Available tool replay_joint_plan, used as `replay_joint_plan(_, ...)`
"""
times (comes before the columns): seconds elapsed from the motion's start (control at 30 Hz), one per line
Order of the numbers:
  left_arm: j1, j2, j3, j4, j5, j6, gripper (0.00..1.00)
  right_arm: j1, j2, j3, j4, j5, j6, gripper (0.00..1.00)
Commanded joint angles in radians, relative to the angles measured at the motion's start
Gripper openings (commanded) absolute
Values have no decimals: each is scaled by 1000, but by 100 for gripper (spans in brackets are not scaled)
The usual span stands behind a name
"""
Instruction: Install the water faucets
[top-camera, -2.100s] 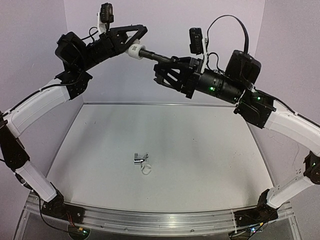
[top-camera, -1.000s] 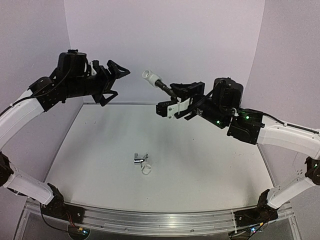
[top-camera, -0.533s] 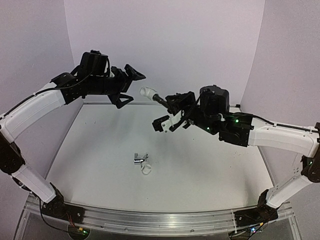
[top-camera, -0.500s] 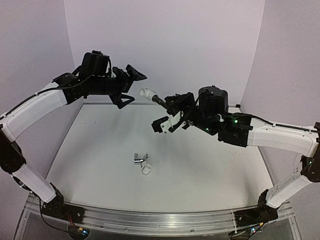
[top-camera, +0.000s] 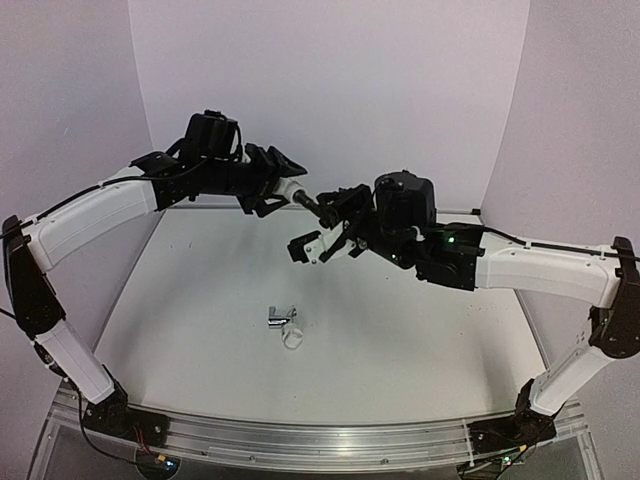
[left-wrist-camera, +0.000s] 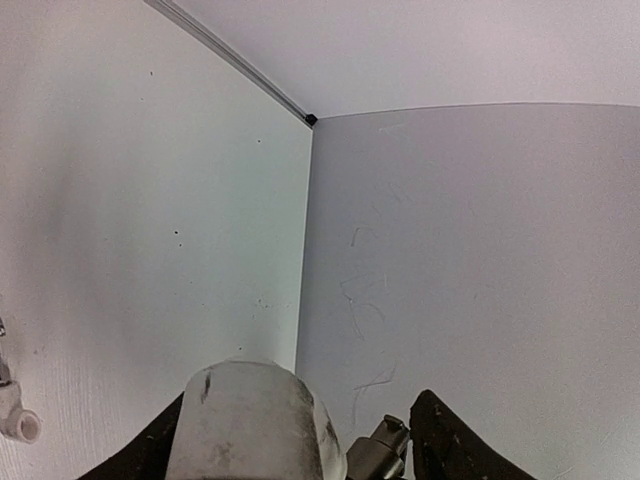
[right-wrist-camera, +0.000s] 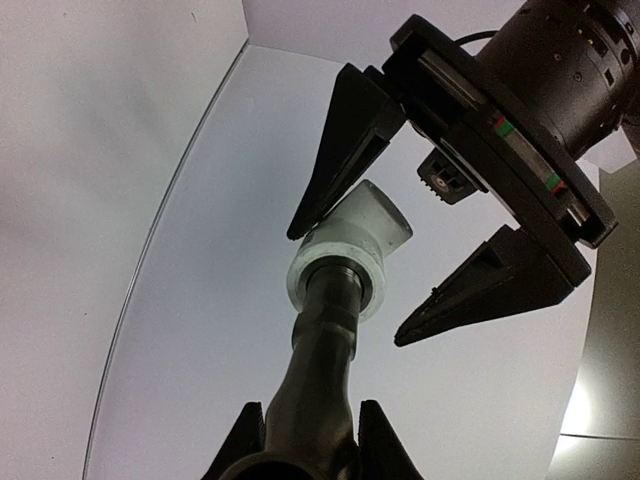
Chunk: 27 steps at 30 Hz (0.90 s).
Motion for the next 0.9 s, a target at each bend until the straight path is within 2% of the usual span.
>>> replay_joint_plan(0.0,-4,-14,28,74,24,1,61,12,3,60,124,14,27,0)
replay_joint_plan(0.1,-4,-33,3,112,8,0,49,13,3,66,143,10,57,0)
replay_joint_plan(0.23,-4,-87,-86,247,-26,-14,38,13,1,74,170,7,113,0)
replay_joint_plan(0.37,-4,-110,-132,354,-23,-4,26,12,-9,98,187,-10,237,0)
replay_joint_plan(0.6,-5,-83,-140,649,88,41,22,13,-5,198,187,-21,571,0)
replay_joint_plan(0.73,-6,-40,-114,856,178,48,22,14,-4,255,177,-34,804,0)
replay_joint_plan(0.87,-11,16,-59,991,265,64,23,15,-6,295,170,-65,1016,0)
